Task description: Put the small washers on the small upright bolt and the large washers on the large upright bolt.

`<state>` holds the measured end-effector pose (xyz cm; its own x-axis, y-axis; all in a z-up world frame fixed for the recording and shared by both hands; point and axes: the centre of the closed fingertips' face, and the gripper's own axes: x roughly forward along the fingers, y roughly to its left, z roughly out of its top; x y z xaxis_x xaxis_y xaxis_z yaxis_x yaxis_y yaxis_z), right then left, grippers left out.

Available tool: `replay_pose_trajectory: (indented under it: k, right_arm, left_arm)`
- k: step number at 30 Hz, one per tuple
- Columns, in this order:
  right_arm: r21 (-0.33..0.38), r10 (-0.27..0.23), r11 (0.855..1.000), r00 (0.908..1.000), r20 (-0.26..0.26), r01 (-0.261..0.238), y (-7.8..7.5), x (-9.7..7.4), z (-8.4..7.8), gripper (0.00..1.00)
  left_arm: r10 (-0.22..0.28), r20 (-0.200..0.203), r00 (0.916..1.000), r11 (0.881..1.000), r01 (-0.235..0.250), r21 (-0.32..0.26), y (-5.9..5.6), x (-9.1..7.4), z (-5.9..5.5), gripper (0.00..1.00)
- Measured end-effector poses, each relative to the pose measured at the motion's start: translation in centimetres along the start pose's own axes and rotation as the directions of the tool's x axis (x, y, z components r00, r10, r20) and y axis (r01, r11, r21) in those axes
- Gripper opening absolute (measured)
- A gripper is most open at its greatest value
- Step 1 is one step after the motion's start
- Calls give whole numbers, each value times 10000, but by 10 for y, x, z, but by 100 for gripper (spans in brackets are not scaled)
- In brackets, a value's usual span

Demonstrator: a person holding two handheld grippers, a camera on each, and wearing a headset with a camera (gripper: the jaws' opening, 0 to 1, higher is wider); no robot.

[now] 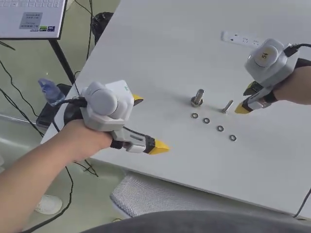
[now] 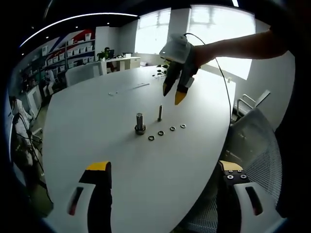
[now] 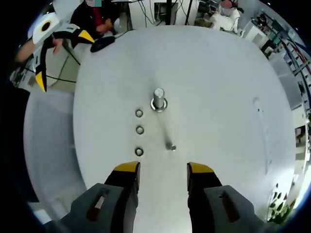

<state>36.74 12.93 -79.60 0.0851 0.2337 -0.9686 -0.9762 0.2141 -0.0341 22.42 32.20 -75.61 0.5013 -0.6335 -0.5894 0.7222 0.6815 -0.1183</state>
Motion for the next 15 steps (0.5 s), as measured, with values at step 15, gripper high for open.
replay_pose_trajectory:
  k: [15]
  right_arm:
    - [338, 211, 9992, 9997, -82, -209, 27, 4, -20, 40]
  left_arm:
    - [-103, 32, 9999, 9999, 104, -70, -4, 2, 3, 88]
